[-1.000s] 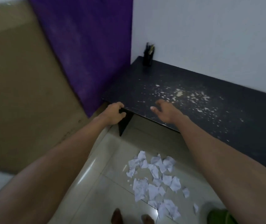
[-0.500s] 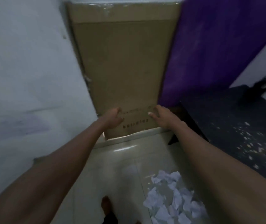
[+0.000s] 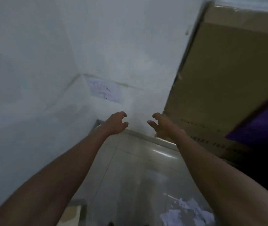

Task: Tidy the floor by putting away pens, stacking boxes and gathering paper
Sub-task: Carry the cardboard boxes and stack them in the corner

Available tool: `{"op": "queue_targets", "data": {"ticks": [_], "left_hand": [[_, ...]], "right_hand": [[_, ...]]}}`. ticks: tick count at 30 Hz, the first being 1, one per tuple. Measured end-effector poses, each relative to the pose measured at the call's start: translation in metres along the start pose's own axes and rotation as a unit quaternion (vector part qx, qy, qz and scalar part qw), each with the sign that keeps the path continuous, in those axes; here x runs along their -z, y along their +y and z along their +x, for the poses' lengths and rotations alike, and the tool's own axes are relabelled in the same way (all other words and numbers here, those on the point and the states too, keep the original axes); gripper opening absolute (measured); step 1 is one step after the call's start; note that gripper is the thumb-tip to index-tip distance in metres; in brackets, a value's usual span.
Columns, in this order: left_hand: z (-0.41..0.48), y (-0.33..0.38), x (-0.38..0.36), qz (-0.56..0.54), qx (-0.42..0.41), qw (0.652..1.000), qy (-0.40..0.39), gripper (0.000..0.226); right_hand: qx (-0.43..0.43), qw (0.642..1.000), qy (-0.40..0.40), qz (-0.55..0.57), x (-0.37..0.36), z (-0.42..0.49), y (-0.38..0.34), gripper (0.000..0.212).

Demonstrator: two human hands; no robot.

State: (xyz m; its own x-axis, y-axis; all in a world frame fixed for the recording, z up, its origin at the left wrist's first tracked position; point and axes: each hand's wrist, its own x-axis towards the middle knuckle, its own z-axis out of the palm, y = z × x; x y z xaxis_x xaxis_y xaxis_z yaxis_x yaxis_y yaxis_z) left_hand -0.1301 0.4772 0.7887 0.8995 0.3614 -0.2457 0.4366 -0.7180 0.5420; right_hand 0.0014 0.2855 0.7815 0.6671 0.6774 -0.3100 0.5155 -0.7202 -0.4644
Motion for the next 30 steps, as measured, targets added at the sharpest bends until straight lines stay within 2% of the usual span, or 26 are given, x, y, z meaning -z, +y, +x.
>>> {"op": "queue_targets", "data": {"ticks": [11,17,23,30], "left_hand": [[-0.118,-0.163,0.069,-0.042,0.148,0.985,0.078,0.046],[-0.217,-0.235,0.083,-0.070,0.255,0.955,0.133,0.045],[-0.300,-0.266,0.080,-0.098,0.355,0.910,0.190,0.046],[-0.369,-0.261,0.054,-0.119,0.452,0.852,0.237,0.046]], "right_hand": [[0.147,0.984,-0.073,-0.072,-0.091,0.037,-0.183,0.057],[0.246,0.957,-0.127,-0.086,-0.156,0.026,-0.285,0.057],[0.340,0.917,-0.181,-0.104,-0.203,0.007,-0.350,0.058],[0.428,0.859,-0.242,-0.142,-0.231,-0.017,-0.384,0.060]]}}
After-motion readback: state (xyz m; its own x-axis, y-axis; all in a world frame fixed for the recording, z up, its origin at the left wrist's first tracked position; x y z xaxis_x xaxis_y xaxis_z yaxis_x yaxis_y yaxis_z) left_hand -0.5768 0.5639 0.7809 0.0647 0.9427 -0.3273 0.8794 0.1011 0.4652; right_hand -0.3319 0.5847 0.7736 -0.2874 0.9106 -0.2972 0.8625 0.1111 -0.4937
